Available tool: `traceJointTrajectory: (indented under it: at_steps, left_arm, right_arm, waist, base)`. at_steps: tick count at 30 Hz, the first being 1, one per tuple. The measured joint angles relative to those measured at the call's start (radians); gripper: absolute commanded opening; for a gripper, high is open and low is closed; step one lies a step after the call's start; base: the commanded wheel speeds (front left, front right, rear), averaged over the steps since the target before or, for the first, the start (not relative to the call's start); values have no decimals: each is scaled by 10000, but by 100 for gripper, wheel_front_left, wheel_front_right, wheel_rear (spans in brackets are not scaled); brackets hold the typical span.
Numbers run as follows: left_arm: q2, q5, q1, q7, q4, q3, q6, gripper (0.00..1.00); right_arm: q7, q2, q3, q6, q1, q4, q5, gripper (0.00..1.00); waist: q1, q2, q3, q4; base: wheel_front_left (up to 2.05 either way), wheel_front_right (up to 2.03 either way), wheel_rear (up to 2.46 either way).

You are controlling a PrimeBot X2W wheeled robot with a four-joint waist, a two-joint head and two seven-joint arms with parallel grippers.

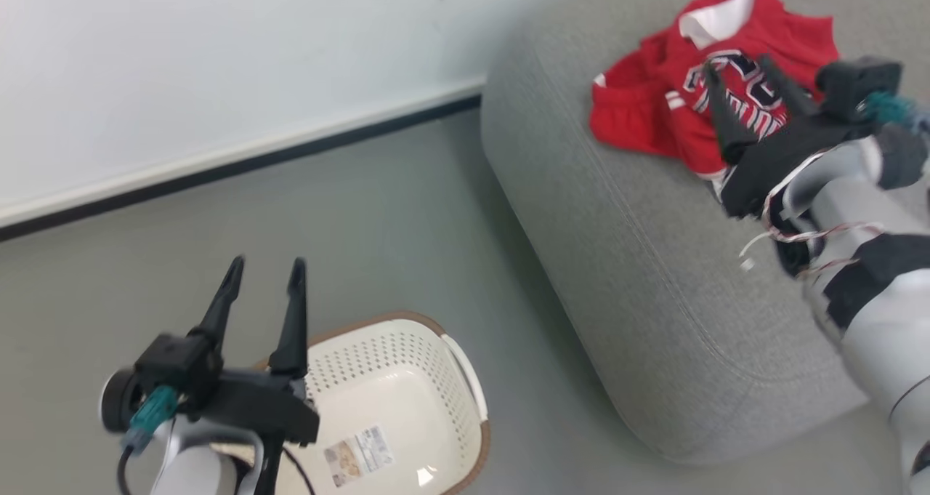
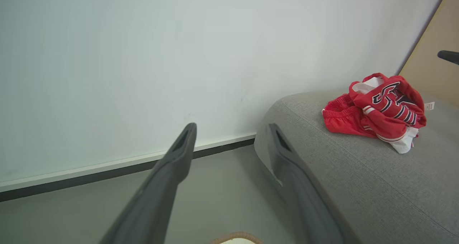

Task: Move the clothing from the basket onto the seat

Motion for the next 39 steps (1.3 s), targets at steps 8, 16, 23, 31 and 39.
traceJointTrajectory:
  at_steps: [8,16,23,31,39]
  left_arm:
    - [71,-257,812,-178,40,441,146,100]
    - [178,-581,1679,-313,-176,800,144,100]
    - [376,-531,2379,-403,-449,1118,359,100]
    - [487,-477,3283,-477,-821,1616,560,100]
    - [476,-477,3933,-497,-1175,1871,639,100]
  right_arm:
    - [0,405,40,2,992,-742,-54,100]
    - [0,614,31,-17,2266,-1592,-265,100]
    - [2,679,-48,-380,3388,-2456,-443,100]
    - [2,750,-205,-855,4983,-3749,-541,100]
    - [2,717,-514,-1480,6242,-5022,-826,100]
  waist:
    - [0,0,-700,561]
    - [0,1,-1399,1081]
    - [1,1,-1839,1422]
    - [1,2,-2136,1587]
    - [2,2,-2198,1613]
  base:
    - [0,0,0]
    - [0,0,0]
    - [0,0,0]
    - [0,0,0]
    - [0,0,0]
